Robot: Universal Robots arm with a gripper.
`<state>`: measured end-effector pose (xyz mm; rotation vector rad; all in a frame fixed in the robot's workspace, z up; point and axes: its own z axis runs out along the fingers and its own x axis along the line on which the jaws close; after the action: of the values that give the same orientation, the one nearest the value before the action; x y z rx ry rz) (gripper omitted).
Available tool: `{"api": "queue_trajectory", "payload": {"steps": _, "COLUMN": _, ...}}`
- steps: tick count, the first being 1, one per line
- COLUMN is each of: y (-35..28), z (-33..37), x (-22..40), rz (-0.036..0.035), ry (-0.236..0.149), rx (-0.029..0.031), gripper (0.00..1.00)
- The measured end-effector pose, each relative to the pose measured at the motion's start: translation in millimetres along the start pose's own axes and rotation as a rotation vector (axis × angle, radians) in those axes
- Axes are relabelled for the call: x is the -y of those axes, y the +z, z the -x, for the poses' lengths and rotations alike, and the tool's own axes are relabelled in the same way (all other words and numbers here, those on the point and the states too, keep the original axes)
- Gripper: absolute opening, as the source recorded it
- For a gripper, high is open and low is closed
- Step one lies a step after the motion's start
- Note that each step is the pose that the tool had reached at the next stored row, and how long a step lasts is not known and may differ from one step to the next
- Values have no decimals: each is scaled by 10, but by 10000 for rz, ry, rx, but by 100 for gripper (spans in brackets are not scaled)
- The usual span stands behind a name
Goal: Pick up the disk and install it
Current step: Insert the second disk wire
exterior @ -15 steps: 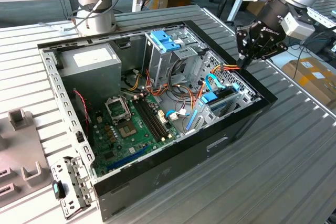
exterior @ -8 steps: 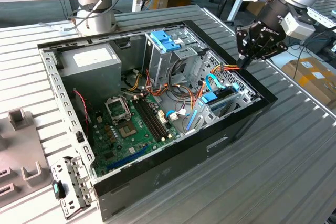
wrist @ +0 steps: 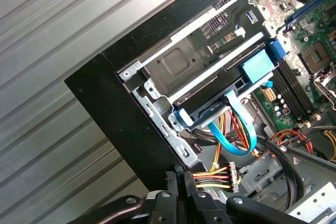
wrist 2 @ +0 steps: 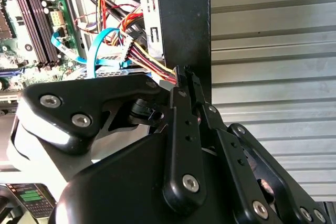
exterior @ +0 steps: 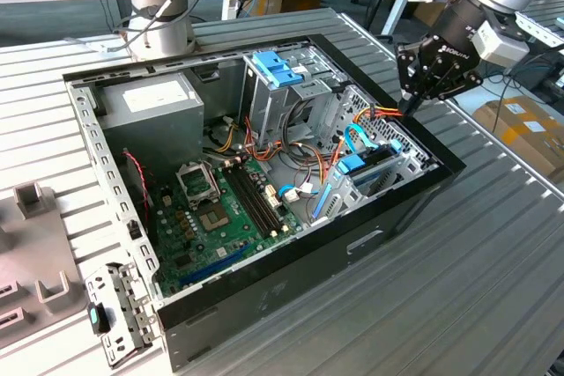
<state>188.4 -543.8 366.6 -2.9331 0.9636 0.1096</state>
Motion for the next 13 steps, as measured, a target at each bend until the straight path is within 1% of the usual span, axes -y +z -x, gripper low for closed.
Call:
{"api": "queue_trajectory", "payload": {"steps": 1, "y": -5, "z": 0, "x": -1, "rz": 3, "ry": 0, "rx": -2, "gripper": 16}}
{"api": "queue_trajectory", "payload": {"steps": 3, "y": -55, "z": 4, "x": 1, "rz": 2, "ry": 0, "rx": -2, "gripper": 16}}
{"api": "queue_trajectory", "payload": {"steps": 4, "y": -64, "z": 5, "x": 1, "rz": 2, "ry": 0, "rx": -1, "gripper": 16}}
{"api": "queue_trajectory", "payload": {"steps": 8, "y": -67, "z": 6, "x": 2, "rz": 3, "ry": 0, "rx": -3, "gripper": 16}}
{"api": "queue_trajectory", "payload": {"steps": 9, "y": -67, "z": 14, "x": -4, "rz": 4, "ry": 1, "rx": -4, "gripper": 16}}
{"api": "queue_trajectory", "payload": {"steps": 13, "y": -61, "z": 92, "x": -62, "rz": 1, "ry": 0, "rx": -3, "gripper": 16}}
